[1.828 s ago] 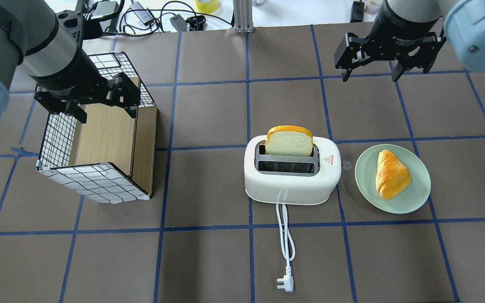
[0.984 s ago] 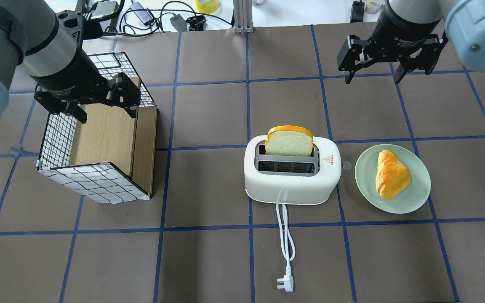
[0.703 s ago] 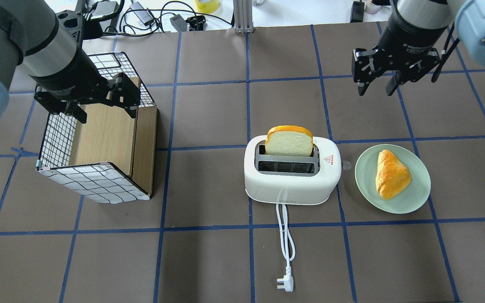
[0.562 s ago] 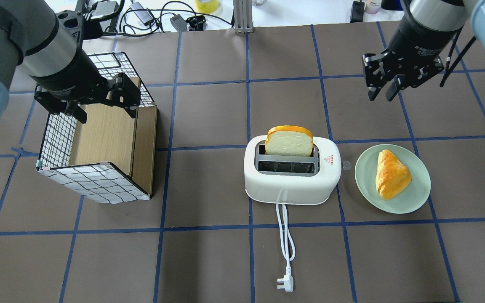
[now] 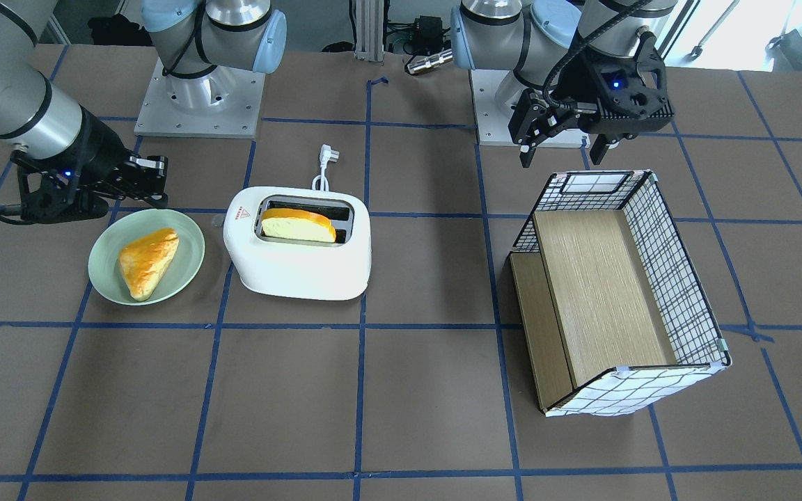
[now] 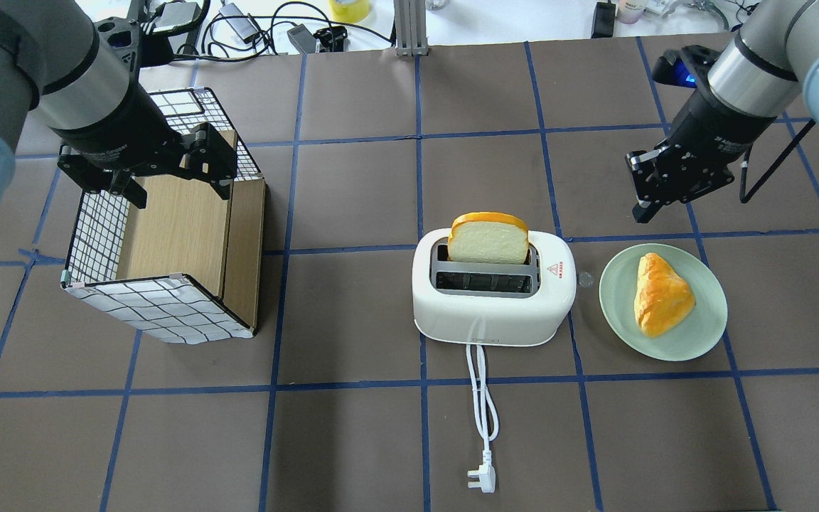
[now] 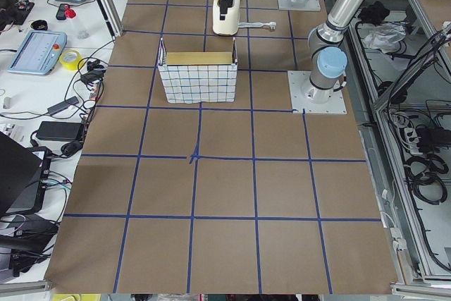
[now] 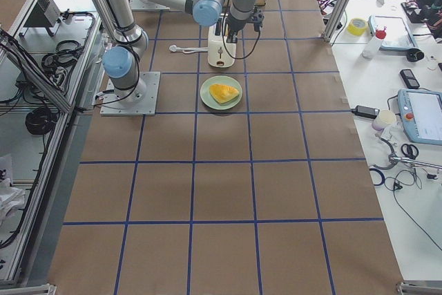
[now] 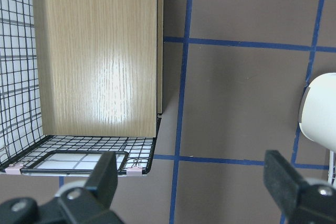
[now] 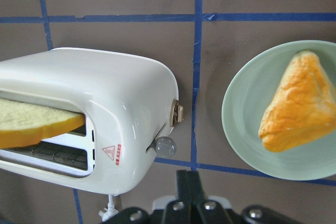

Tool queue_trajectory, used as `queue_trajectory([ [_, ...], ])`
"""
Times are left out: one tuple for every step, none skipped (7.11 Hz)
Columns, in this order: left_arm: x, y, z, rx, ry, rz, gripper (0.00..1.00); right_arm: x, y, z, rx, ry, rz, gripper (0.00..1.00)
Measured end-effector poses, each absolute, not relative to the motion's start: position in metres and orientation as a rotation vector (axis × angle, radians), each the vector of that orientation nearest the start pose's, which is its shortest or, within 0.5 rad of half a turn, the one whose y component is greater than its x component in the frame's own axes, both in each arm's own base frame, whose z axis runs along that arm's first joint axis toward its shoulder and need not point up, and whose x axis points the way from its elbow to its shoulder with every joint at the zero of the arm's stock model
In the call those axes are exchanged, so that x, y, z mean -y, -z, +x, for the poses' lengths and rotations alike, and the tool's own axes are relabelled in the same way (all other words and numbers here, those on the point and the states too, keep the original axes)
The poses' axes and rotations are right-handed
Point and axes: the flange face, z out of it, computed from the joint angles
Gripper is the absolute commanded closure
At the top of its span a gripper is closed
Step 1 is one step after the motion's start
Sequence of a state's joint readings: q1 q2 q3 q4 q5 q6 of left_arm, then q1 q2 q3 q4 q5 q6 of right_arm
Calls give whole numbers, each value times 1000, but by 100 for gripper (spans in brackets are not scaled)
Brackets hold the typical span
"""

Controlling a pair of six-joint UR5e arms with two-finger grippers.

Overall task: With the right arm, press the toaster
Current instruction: 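Move the right gripper down toward the toaster's side lever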

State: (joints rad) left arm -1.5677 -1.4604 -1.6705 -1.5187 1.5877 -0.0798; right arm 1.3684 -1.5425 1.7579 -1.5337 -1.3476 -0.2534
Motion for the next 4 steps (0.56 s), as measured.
queue_trajectory([
  [452,-496,-130,-3123,99,-130,0,484,-371,60,-2809,-298,-38,100],
  [451,-496,-130,-3123,99,-130,0,479,-357,55,-2773,-320,-49,100],
  [451,-496,-130,-3123,99,-130,0,473,-342,47,-2741,-339,-52,100],
  [452,-496,-130,-3123,99,-130,0,470,-334,44,-2702,-338,-46,100],
])
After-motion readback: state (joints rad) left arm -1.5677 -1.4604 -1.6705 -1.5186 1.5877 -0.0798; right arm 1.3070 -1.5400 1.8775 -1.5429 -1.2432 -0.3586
